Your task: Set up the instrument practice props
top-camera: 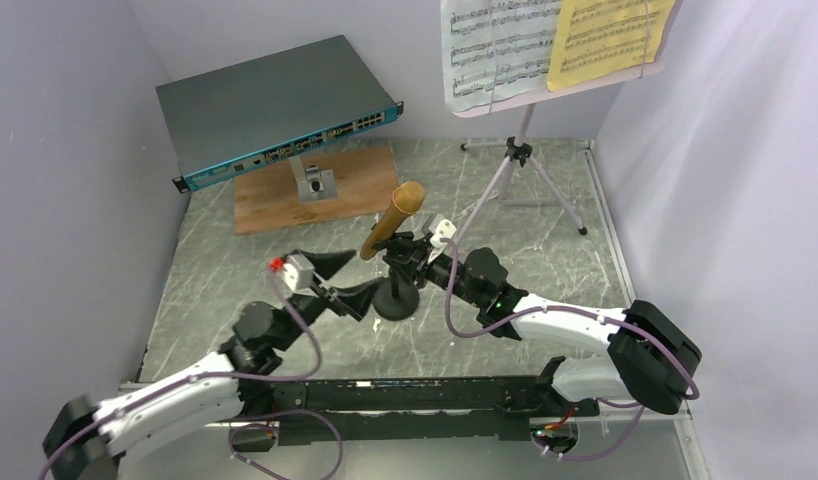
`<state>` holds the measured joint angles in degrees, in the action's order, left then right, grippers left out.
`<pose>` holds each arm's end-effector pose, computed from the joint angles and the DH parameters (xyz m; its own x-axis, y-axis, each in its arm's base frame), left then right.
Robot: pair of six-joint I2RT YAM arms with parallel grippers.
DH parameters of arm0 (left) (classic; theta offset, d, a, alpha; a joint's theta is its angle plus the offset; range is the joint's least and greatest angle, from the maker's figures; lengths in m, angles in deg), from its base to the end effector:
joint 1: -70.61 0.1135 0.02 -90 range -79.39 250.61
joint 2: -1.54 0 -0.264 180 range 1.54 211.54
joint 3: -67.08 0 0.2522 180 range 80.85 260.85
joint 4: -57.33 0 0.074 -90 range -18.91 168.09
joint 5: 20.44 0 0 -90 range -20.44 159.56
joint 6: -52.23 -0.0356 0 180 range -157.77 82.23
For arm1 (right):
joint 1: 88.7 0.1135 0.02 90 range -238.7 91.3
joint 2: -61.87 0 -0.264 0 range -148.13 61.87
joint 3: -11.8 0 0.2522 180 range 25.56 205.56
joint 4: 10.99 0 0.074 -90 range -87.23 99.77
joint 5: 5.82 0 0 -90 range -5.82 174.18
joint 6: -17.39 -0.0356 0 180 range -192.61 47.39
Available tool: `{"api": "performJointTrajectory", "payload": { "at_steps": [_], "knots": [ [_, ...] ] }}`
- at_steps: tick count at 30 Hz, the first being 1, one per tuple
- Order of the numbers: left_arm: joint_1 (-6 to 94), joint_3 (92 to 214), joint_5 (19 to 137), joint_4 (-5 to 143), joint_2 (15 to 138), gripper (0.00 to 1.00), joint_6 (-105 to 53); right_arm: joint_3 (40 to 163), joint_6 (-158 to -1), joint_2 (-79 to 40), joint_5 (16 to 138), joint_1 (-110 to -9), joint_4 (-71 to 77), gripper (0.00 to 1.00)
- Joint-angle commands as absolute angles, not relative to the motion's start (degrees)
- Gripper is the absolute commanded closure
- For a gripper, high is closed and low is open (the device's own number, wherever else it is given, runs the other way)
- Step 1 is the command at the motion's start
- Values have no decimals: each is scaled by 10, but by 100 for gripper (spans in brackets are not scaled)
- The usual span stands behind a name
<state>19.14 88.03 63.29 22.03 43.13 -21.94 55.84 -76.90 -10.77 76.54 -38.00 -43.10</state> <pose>0.1054 -0.1262 0.2275 -0.0425 -0.3819 -0.9232 0.7278 0.6212 -0.2905 0.1684 0.2133 0.2514 -0.0250 0.0865 -0.9959 -0.8515 0.5201 0.0665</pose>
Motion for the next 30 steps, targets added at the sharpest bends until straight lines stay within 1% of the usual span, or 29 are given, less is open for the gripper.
{"api": "performJointTrajectory", "payload": {
  "at_steps": [1, 5, 10, 15, 17, 24, 27, 30],
  "knots": [
    [192, 1013, 619, 636, 262, 0, -248, 589, -750, -97, 789, -377, -440, 65],
    [192, 1085, 605, 792, 183, 0, -275, 588, -749, -95, 817, -377, -435, 66],
    [192, 1175, 610, 887, 173, 1, -275, 603, -707, -78, 893, -379, -396, 69],
    [192, 1238, 623, 897, 206, 1, -287, 614, -671, -43, 907, -392, -349, 70],
    [192, 1250, 626, 902, 220, 1, -293, 613, -666, -16, 907, -399, -322, 71],
    [192, 1245, 629, 875, 224, 1, -300, 593, -683, 126, 898, -422, -197, 83],
    [192, 1242, 630, 861, 221, 0, -302, 596, -683, 176, 933, -429, -130, 86],
    [192, 1244, 634, 857, 228, 1, -299, 579, -671, 214, 960, -461, -119, 90]
  ]
}}
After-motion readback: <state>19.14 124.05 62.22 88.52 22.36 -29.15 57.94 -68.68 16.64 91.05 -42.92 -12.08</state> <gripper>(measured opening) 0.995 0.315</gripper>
